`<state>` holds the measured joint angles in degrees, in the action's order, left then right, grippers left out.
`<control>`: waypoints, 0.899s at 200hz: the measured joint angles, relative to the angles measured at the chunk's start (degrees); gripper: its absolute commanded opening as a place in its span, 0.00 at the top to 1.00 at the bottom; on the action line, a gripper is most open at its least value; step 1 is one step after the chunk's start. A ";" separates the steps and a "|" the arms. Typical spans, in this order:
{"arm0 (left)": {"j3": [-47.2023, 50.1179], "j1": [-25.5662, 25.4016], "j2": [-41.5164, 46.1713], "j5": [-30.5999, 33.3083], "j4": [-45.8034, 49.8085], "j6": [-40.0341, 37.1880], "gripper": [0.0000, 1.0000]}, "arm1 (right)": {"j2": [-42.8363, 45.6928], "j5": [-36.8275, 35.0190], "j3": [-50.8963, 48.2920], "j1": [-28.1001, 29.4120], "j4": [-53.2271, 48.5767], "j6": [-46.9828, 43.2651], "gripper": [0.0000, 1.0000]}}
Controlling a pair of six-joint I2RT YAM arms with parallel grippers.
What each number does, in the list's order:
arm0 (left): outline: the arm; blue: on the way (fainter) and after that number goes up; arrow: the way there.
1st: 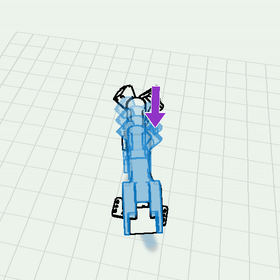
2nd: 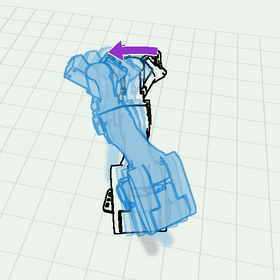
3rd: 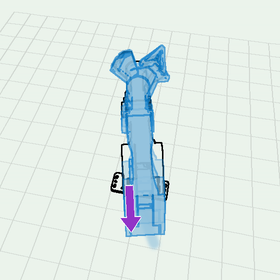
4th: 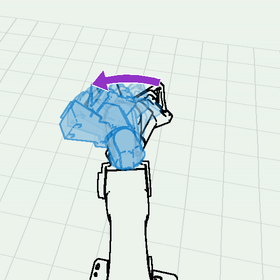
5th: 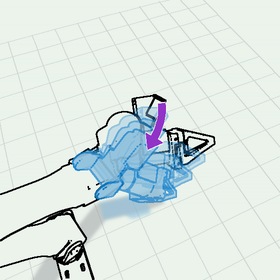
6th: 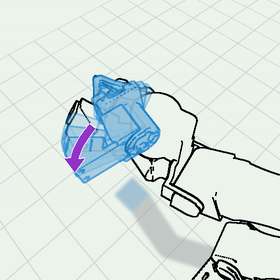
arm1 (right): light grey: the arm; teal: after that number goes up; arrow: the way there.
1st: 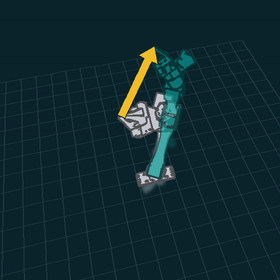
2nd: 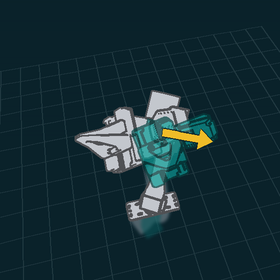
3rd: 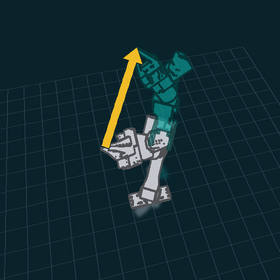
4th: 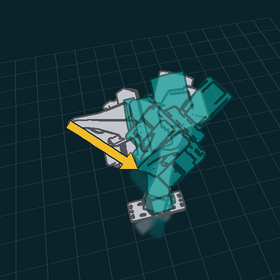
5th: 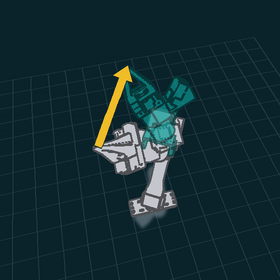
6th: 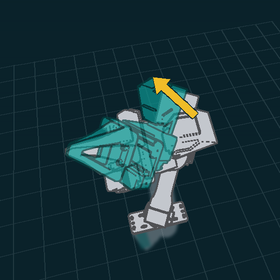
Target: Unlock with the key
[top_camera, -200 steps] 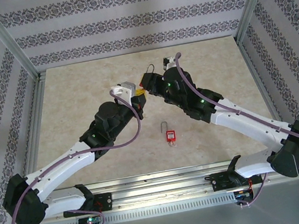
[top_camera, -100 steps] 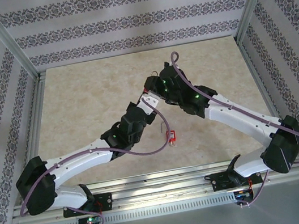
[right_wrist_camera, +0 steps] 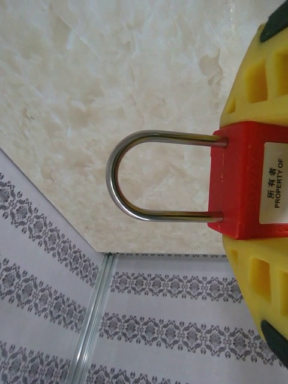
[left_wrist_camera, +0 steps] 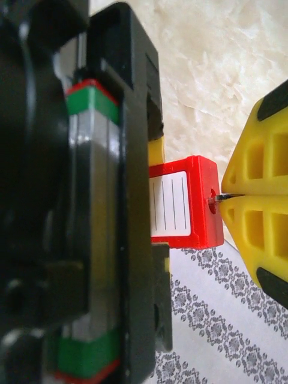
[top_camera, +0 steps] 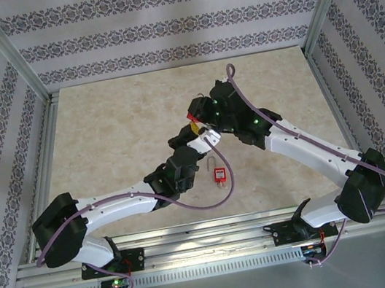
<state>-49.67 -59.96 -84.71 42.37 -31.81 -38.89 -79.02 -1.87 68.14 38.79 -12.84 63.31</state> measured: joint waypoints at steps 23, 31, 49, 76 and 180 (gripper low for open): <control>1.86 -1.14 1.22 -3.39 -1.09 0.46 0.55 | -0.11 1.81 -0.55 0.17 0.35 0.00 0.97; 2.43 -1.88 2.43 -4.94 -1.03 1.36 0.45 | -0.13 2.51 -0.76 0.57 0.63 0.02 0.97; 3.85 -2.95 6.32 -7.96 0.85 4.52 0.26 | -0.09 3.76 -1.03 1.22 2.10 0.22 0.97; 5.99 -2.97 13.33 -10.80 1.88 9.99 0.06 | -0.04 4.42 -1.27 1.18 2.40 0.20 0.97; 18.86 9.25 41.88 -30.27 13.31 49.46 0.00 | -0.11 4.81 -1.57 0.68 1.95 -0.20 0.97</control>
<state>-30.81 -50.72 -42.83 12.10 -18.50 10.57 -79.13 2.94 66.57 39.46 -10.90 63.11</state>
